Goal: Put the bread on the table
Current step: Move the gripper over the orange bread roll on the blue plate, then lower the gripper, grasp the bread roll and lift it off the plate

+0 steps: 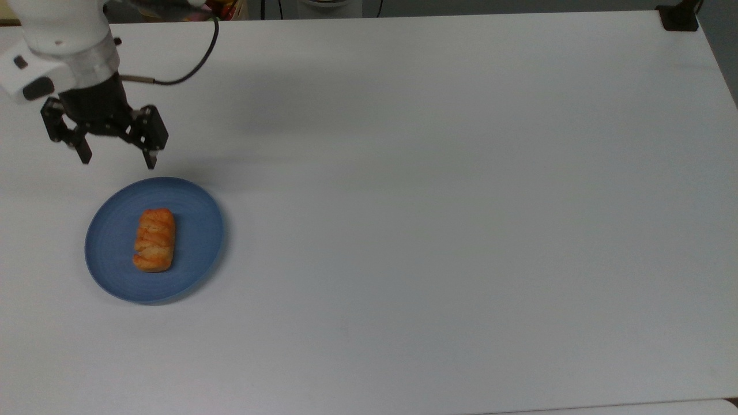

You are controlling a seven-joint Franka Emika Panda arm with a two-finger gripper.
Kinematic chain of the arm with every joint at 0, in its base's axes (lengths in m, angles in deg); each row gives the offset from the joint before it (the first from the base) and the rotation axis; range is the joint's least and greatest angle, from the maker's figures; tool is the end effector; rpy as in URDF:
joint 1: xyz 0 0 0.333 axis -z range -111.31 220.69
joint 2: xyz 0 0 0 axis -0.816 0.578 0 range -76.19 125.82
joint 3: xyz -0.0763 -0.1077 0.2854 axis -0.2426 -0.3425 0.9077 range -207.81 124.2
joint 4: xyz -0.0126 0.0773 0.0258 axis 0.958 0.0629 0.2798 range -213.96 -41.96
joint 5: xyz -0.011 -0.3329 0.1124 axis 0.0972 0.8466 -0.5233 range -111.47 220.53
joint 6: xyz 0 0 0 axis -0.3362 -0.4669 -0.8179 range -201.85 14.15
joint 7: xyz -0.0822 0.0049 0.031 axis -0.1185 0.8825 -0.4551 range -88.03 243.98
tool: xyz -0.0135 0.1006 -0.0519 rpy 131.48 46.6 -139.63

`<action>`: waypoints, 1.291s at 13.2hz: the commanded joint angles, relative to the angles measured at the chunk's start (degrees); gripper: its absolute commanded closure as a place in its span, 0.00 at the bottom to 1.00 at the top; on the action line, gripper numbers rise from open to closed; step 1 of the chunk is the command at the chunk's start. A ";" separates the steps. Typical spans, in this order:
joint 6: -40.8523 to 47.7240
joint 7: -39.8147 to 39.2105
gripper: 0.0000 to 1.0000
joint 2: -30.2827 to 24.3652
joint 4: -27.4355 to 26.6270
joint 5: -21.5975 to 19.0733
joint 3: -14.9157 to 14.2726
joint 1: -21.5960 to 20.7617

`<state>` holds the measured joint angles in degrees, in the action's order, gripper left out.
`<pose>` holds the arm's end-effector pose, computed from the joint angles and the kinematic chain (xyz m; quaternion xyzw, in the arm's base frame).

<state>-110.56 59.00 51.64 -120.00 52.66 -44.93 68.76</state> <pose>0.6518 -0.1927 0.4567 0.9915 0.0127 0.1240 0.0376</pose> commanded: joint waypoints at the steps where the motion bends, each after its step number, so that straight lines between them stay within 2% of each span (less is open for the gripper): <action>1: -6.43 -0.81 0.00 5.15 1.89 -1.99 0.39 0.09; 9: -23.49 10.53 0.03 14.91 1.54 -1.56 1.01 -2.55; 12: -25.44 10.53 0.22 16.06 1.54 -1.55 1.01 -2.55; 16: -25.35 10.44 0.60 15.71 1.45 -1.99 1.01 -2.11; 17: -25.18 10.44 0.63 15.45 1.45 -2.08 1.01 -2.11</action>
<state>-135.29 68.83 67.40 -119.04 51.75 -43.52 66.80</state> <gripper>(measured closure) 0.493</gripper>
